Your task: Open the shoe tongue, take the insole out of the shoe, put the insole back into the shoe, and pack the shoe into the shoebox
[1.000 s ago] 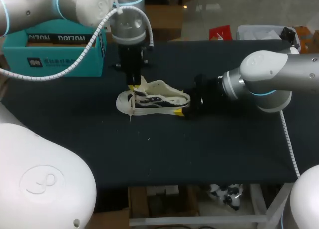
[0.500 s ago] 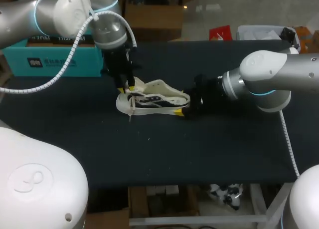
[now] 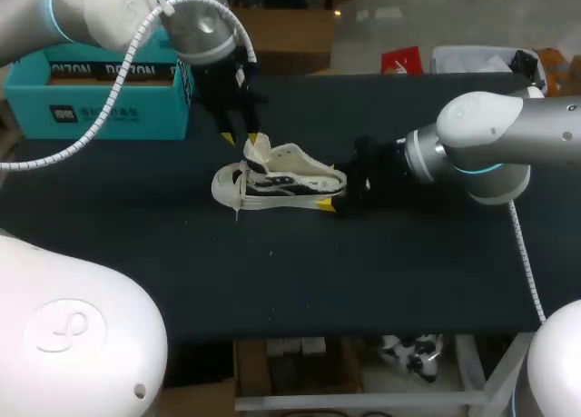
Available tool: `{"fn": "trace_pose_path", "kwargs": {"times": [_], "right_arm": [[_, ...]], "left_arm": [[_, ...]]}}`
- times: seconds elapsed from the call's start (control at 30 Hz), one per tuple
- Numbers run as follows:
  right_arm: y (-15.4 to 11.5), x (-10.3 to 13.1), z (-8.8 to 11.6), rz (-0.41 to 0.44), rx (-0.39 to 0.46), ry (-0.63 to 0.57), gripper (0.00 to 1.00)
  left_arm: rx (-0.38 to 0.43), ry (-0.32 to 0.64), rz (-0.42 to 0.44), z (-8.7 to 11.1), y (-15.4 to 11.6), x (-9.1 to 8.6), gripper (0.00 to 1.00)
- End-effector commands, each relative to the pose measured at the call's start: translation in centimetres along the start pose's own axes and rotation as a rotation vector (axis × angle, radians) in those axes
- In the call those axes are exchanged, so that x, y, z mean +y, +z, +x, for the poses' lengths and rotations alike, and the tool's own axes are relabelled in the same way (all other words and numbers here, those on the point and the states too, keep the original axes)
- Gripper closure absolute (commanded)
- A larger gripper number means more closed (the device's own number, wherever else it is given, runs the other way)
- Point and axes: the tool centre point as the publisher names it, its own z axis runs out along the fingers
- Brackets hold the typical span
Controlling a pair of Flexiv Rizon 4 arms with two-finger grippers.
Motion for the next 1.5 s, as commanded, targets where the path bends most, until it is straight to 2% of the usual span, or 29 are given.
{"fn": "trace_pose_path", "kwargs": {"times": [0.03, 0.1, 0.13, 0.17, 0.2, 0.27, 0.87, 0.9, 0.93, 1.0, 1.03, 1.07, 1.23, 1.5], "right_arm": [[0.1, -0.4, -0.1, -0.001, 0.001, 0.000, 1.00], [0.1, -0.4, -0.1, -0.001, 0.001, 0.000, 1.00], [0.1, -0.4, -0.1, -0.001, 0.001, 0.000, 1.00], [0.1, -0.4, -0.1, -0.001, 0.001, 0.000, 1.00], [0.1, -0.4, -0.1, -0.001, 0.001, 0.000, 1.00], [0.1, -0.4, -0.1, -0.001, 0.001, 0.000, 1.00], [0.1, -0.4, -0.1, -0.001, 0.001, 0.000, 1.00], [0.1, -0.4, -0.1, -0.001, 0.001, 0.000, 1.00], [0.1, -0.4, -0.1, -0.001, 0.001, 0.000, 1.00], [0.1, -0.4, -0.1, -0.001, 0.001, 0.000, 1.00], [0.1, -0.4, -0.1, -0.001, 0.001, 0.000, 1.00], [0.1, -0.4, -0.1, -0.001, 0.001, 0.000, 1.00], [0.1, -0.4, -0.1, -0.001, 0.001, 0.000, 1.00], [0.1, -0.4, -0.1, -0.001, 0.001, 0.000, 1.00]], "left_arm": [[-0.039, 0.117, 0.053, 2.1, -3.2, 0.4, 1.00], [-0.042, 0.266, 0.031, 3.0, -3.3, 0.2, 1.00], [-0.037, 0.377, 0.012, 3.4, -3.3, 0.0, 1.00], [0.000, 0.557, -0.053, 3.9, -3.0, 0.0, 1.00], [0.024, 0.664, -0.095, 4.1, -2.8, 0.0, 1.00], [0.071, 0.958, -0.202, 4.3, -2.0, 0.1, 1.00], [0.071, 0.958, -0.202, 4.3, -2.0, 0.1, 1.00], [0.044, 1.012, -0.196, 4.7, -1.5, 0.2, 1.00], [0.048, 0.997, -0.197, 4.9, -0.9, 0.0, 1.00], [0.052, 1.047, -0.187, 5.0, 0.1, -0.1, 1.00], [0.057, 1.031, -0.190, 5.0, 0.6, -0.4, 1.00], [0.074, 1.060, -0.194, 4.9, 1.1, -0.4, 1.00], [0.091, 1.079, -0.190, 4.2, 3.4, -0.9, 1.00], [0.102, 1.173, -0.194, 3.8, 6.6, -1.3, 1.00]]}}
